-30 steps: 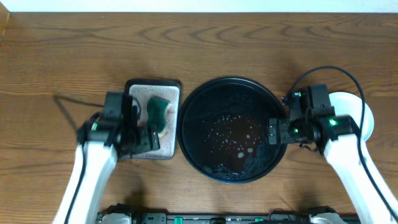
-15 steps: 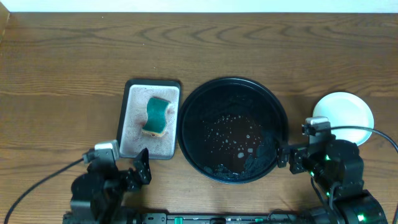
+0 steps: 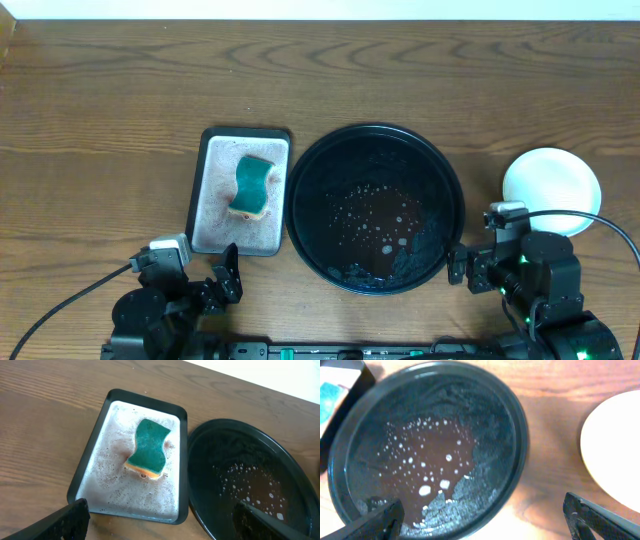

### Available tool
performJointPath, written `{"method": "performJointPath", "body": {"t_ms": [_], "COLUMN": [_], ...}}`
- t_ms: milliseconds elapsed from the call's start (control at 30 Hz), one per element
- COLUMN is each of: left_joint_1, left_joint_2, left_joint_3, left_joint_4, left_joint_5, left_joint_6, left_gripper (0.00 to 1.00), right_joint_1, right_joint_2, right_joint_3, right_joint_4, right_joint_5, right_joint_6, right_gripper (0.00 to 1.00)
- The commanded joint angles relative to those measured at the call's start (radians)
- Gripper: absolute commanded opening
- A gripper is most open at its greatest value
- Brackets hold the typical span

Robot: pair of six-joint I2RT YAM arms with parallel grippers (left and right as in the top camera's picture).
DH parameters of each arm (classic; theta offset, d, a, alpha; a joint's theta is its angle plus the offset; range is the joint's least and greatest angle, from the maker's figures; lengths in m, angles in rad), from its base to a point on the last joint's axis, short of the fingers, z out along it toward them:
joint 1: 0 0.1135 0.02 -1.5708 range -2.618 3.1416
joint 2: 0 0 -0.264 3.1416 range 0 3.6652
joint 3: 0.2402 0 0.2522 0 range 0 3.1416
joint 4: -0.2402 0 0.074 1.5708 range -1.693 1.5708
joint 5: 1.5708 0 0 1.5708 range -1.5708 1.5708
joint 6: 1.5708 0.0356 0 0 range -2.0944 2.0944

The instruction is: Clean dirty plates on tray and stack at the side

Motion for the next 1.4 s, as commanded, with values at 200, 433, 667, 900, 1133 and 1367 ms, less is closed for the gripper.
{"method": "performJointPath", "body": {"t_ms": [200,433,667,900,1133,1367], "left_joint_1": [0.005,0.005,0.005,0.005,0.005,0.005], "left_joint_2": [-0.004,-0.004,-0.004,-0.004,-0.004,-0.004], "left_joint_3": [-0.011,-0.011,-0.011,-0.011,-0.011,-0.011], "left_joint_4": [0.0,0.0,0.0,0.0,0.0,0.0], "left_joint_5": [-0.012,-0.012,-0.012,-0.012,-0.012,-0.012], "left_joint_6": [-0.002,-0.002,-0.002,-0.002,-0.002,-0.002], "left_gripper": [0.91,0.91,0.91,0.92,0.92,0.92], "right_joint_1": [-0.008,-0.043,-0.057,-0.098,-0.108,-0.108], "right_joint_2": [-0.061,-0.277,-0.472,-0.502,-0.502,-0.5], "right_joint_3": [-0.007,-0.156,-0.412,-0.592,-0.607,-0.607], "right_joint_4": [-0.057,0.33,0.766,0.98,0.789,0.786], "right_joint_5": [0.025,0.004,-0.02,-0.013,0.004,0.005], "right_joint_6": [-0.005,-0.003,0.0,-0.006,-0.071,-0.071], "right_gripper": [0.99,0.99,0.99,0.99,0.99,0.99]}}
